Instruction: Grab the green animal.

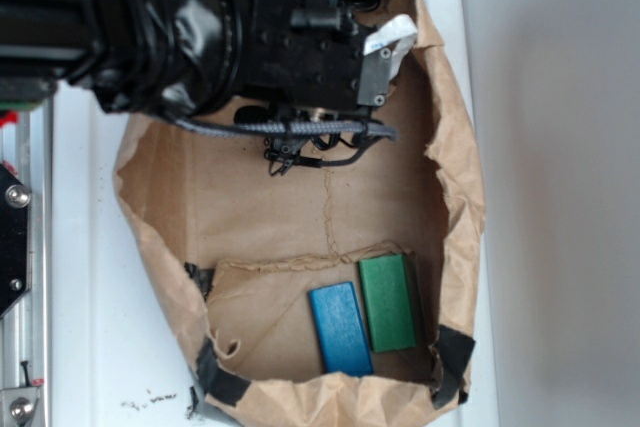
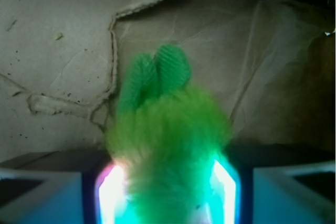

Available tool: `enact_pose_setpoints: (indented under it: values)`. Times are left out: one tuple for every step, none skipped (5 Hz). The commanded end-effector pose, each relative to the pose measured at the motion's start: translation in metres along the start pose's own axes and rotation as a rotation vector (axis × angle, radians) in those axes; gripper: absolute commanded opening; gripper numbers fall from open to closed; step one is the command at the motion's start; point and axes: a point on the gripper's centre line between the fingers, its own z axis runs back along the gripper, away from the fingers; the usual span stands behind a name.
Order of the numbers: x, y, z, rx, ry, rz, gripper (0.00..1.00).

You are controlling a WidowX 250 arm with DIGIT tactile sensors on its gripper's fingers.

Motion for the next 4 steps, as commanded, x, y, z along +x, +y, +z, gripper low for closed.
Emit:
enact_pose_setpoints:
  values:
    - [0.010, 0.022, 0.023, 0.000, -0.037, 0.049, 0.00]
    - [0.007, 0.025, 0.054, -0.068, -0.040, 0.110, 0.00]
    - [0.008, 0.026, 0.098, -0.166, -0.061, 0.173, 0.00]
    - [0.020, 0.034, 0.123, -0.232, -0.060, 0.228, 0.00]
